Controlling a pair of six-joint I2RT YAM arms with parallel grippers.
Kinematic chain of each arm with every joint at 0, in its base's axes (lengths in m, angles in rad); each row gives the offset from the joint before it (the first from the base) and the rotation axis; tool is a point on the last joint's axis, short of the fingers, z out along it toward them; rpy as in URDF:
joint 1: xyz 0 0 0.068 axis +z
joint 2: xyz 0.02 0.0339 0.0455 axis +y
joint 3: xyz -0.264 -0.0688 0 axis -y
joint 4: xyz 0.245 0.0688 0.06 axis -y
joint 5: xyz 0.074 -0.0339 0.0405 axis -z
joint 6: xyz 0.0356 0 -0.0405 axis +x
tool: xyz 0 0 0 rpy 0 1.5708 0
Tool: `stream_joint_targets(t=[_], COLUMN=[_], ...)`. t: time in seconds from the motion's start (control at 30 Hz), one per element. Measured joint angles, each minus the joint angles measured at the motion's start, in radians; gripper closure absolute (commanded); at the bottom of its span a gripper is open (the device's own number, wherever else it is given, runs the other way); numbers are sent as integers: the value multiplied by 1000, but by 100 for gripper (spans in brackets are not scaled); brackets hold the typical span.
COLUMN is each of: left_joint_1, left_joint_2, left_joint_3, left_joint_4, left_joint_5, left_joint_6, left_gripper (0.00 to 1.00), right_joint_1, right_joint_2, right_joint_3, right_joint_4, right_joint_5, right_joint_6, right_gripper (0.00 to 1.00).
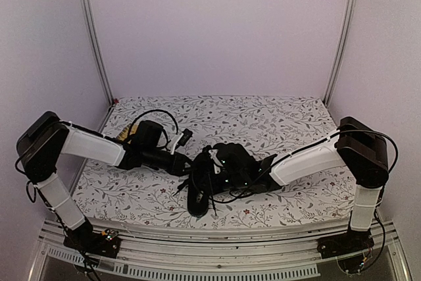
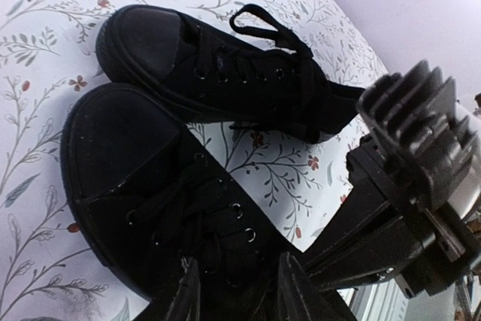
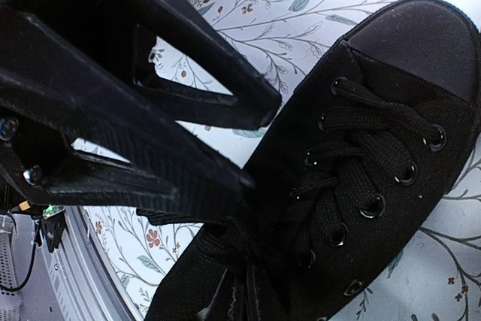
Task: Tie the shoes
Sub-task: Cross the half-tied shoelace with the shoelace loop.
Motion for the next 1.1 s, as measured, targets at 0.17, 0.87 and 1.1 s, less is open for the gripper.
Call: stream_joint_targets(t=[0.17, 0.87, 1.1], left_joint_1=[0, -10, -47], left_joint_2=[54, 40, -84], left_joint_3=[33, -14, -134], left_joint_4=[-29, -1, 133], left_joint_5=[61, 141, 79], left_joint_6=[24, 10, -92], left_gripper=[71, 100, 100], right_joint_1=[1, 1, 1], right_joint_2=[0, -12, -56], right_joint_3=[0, -16, -58], right_joint_4=[1, 3, 0], right_joint_5=[-3, -8, -50], right_joint_6=[0, 0, -5], right_gripper=[98, 98, 98])
